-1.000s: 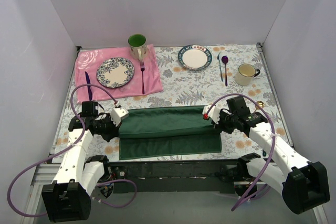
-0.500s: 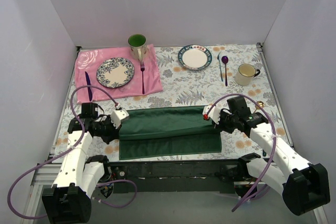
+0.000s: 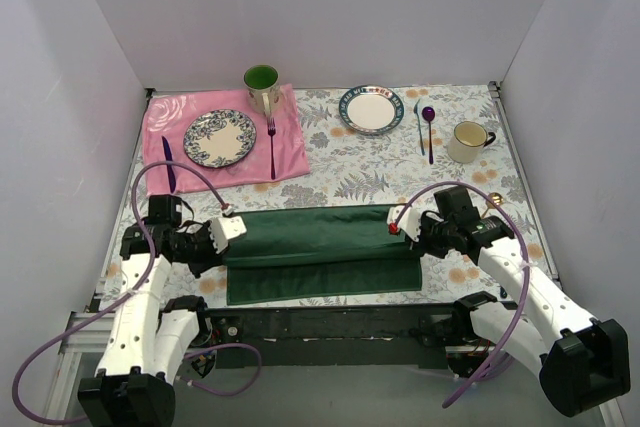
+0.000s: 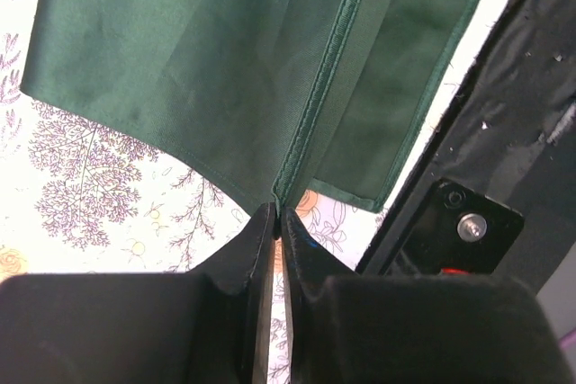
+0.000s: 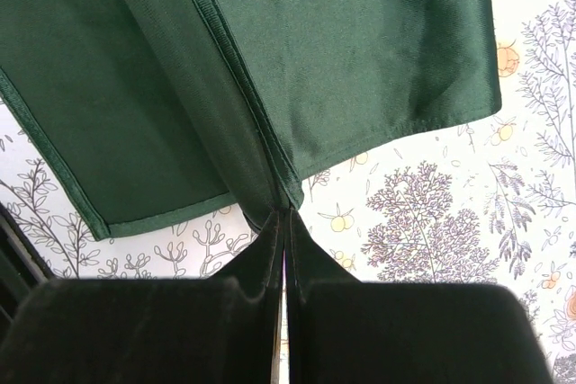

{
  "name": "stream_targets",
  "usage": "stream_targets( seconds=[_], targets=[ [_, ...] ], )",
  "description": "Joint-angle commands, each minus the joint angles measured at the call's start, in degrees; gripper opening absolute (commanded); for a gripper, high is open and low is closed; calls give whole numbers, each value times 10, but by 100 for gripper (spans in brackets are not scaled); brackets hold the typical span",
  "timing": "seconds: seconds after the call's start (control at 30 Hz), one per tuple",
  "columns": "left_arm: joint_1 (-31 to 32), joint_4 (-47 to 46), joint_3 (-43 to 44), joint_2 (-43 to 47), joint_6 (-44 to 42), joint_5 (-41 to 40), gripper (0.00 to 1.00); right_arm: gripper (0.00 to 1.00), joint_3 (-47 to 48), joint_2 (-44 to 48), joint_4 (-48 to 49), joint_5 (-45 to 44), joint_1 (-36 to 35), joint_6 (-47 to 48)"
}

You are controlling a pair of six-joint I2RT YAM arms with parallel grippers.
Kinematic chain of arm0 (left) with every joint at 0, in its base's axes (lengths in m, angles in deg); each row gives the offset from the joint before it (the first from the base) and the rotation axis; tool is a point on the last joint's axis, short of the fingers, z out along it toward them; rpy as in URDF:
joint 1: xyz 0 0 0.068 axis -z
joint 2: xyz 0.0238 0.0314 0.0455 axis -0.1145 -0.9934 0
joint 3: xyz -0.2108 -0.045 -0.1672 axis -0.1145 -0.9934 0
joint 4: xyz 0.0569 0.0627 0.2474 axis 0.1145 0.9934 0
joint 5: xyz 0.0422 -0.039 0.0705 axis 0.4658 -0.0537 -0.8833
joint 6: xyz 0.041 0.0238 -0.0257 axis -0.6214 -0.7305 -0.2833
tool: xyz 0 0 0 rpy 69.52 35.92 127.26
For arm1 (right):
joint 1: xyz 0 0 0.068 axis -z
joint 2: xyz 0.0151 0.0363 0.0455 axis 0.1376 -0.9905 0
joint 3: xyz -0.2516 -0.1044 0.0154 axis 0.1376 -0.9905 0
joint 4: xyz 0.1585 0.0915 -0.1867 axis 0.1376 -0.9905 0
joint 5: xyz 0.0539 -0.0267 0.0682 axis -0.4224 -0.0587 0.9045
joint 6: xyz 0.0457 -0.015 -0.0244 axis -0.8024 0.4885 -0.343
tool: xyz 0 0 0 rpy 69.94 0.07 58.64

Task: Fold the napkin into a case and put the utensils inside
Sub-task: Fold and flatten the napkin at the center of the board, then move the rectangle-folded napkin to the center of the board.

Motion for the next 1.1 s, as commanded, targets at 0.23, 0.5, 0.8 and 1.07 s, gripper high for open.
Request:
stream_targets(
  seconds=[0.23, 0.5, 0.8, 1.07],
  targets=[
    [0, 83, 46, -5, -96, 14, 37, 8, 32, -9, -43, -4, -5, 22],
    [0, 62, 72, -35, -32, 4, 47, 80, 121, 12, -115, 35, -4, -2],
    [15, -82, 80, -160, 124, -9, 58, 68, 134, -88, -113, 41, -4, -86],
    [53, -282, 72, -275, 231, -70, 56, 59, 153, -170, -34, 29, 2, -137]
  ],
)
